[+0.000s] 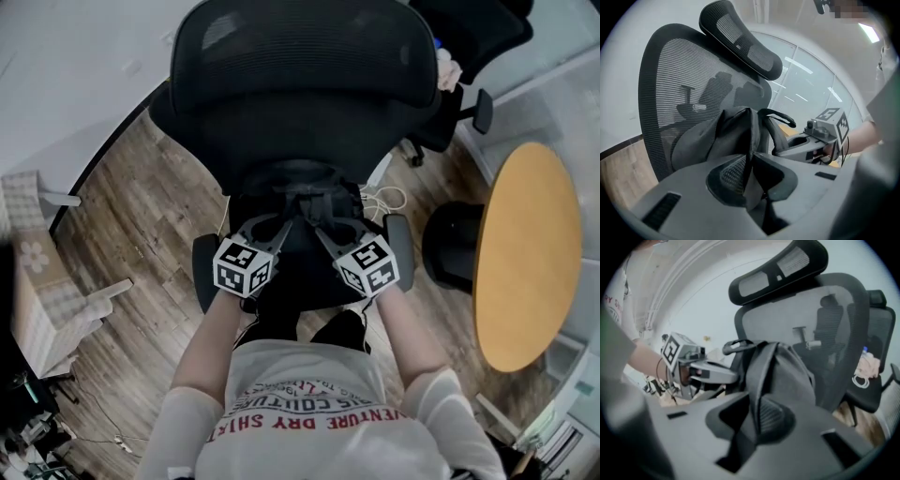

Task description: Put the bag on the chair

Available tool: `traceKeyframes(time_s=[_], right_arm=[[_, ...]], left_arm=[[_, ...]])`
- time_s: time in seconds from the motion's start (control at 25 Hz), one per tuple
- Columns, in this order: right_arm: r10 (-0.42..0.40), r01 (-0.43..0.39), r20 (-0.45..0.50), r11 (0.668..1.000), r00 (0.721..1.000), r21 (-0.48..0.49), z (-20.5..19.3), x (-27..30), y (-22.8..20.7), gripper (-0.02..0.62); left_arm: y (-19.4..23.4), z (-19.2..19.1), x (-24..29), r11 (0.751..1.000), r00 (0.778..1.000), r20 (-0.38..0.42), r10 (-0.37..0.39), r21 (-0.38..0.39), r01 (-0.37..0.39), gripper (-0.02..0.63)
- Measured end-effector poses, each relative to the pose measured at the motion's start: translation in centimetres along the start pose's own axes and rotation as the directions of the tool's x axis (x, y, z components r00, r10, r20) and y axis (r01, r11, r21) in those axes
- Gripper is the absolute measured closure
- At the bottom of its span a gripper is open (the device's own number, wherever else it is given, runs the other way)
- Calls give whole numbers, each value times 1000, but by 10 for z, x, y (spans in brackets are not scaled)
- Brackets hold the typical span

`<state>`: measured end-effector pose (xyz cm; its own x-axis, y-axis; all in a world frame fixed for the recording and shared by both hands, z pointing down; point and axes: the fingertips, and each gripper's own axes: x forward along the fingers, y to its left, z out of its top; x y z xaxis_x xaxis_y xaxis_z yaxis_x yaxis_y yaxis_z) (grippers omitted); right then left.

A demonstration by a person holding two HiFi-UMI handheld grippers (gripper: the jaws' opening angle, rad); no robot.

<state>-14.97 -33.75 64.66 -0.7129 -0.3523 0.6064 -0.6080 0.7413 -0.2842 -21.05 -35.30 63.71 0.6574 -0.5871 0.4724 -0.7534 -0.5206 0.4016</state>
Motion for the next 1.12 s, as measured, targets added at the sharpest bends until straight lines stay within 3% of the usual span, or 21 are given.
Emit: traceKeyframes(time_s=[0.24, 0.32, 0.4, 0.48, 0.64, 0.76, 0.88, 0.92, 1.0, 1.12], right_arm=[[33, -32, -36, 999, 999, 24, -10, 11, -9, 532], [32, -31, -48, 999, 998, 30, -14, 11, -7, 484], [3, -1, -42, 999, 999, 35, -16, 6, -9, 407], [-42, 43, -20, 998, 999, 47, -17, -1, -12, 369], [-104, 101, 55, 993, 993, 54, -3, -21, -5, 362], [-141, 138, 109, 990, 984, 41, 11, -41, 2, 362], [-157, 154, 170, 988, 973, 31, 30, -61, 9, 366], [-164, 162, 189, 986, 968, 26, 37, -67, 12, 386], [-188, 189, 225, 982, 956, 16, 49, -80, 14, 521], [-185, 189, 280, 982, 942, 11, 71, -99, 20, 537]], left_arm=[[1, -4, 8, 1000, 1000, 28, 13, -12, -13, 531], [2, -5, 5, 999, 999, 38, 28, -46, -26, 521], [4, -7, 2, 996, 996, 48, 74, -61, -72, 490], [5, -9, -2, 992, 991, 61, 122, -52, -118, 437], [-2, -8, -18, 989, 986, 71, 149, -21, -148, 419], [-16, 7, -28, 989, 987, 85, 136, 46, -140, 419], [-36, 26, -37, 990, 988, 118, 97, 95, -109, 456], [-43, 32, -40, 990, 988, 132, 85, 102, -98, 461], [-55, 42, -46, 990, 984, 161, 76, 104, -94, 524], [-72, 60, -55, 987, 981, 184, 64, 130, -89, 556]])
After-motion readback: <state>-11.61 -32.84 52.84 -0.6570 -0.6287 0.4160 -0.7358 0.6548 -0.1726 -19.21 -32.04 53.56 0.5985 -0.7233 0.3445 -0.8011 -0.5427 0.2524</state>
